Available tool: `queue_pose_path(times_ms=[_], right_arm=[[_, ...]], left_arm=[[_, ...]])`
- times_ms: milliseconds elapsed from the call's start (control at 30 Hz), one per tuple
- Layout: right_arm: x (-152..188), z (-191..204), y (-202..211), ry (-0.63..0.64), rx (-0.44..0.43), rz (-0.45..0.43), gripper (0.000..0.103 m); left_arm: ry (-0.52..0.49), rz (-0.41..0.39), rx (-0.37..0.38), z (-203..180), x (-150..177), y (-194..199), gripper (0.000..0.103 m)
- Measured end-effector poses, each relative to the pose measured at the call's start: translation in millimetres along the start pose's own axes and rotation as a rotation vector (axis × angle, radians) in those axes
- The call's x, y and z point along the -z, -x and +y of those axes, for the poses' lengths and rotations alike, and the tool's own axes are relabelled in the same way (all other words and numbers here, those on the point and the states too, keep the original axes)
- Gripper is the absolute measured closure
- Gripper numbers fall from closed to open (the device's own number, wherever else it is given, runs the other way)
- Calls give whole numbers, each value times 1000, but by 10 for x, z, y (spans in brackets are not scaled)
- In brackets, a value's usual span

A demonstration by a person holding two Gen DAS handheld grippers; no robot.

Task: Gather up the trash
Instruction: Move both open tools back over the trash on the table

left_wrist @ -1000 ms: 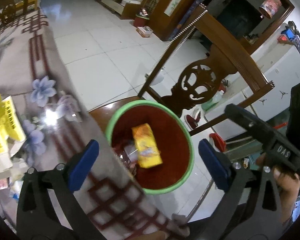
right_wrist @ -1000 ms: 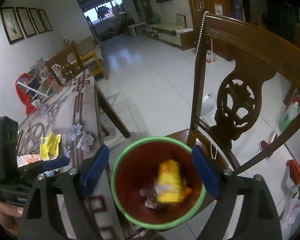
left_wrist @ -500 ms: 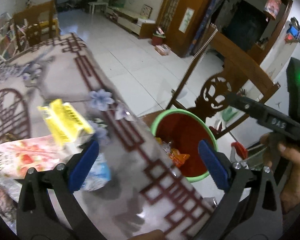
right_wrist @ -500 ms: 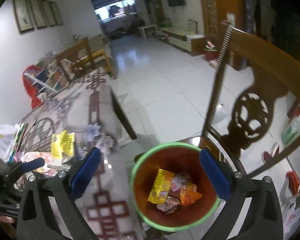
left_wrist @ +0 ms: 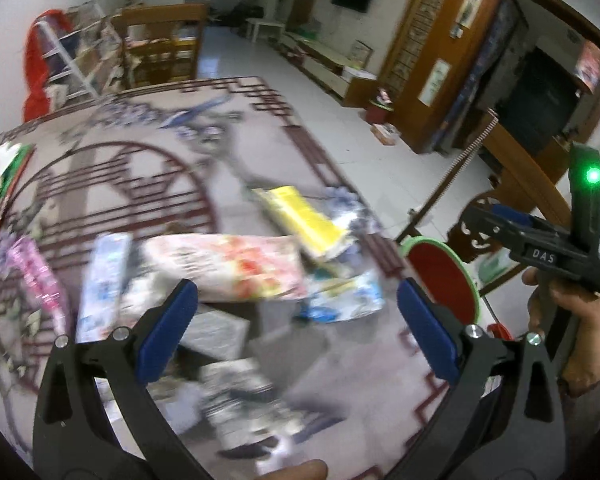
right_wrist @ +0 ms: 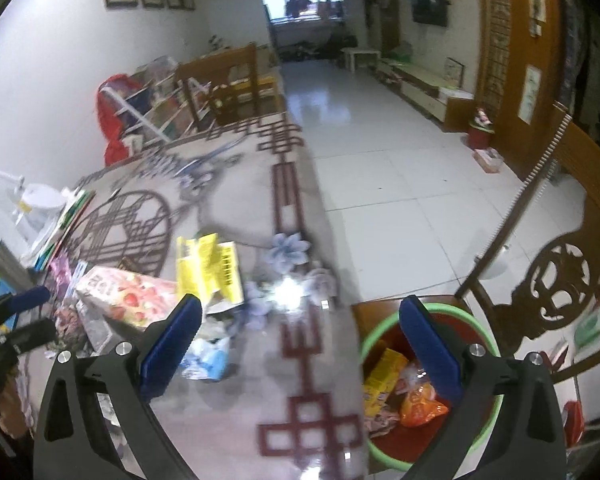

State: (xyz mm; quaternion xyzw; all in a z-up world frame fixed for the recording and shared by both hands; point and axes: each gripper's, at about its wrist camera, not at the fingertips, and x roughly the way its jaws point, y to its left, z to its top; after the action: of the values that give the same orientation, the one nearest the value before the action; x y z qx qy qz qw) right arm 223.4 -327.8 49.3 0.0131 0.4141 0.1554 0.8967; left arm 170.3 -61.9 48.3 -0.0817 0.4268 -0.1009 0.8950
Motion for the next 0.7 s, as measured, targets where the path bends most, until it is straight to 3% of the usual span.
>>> queue_pose_path(times_ms=[467,700], right_arm=[[205,713,-475,100,-111,123,7],[386,898,-630,166,-89,167,7]], left_arm=[[118,0,-110,1251,351,430,5],[193,16,-105,1647,488,412,5]])
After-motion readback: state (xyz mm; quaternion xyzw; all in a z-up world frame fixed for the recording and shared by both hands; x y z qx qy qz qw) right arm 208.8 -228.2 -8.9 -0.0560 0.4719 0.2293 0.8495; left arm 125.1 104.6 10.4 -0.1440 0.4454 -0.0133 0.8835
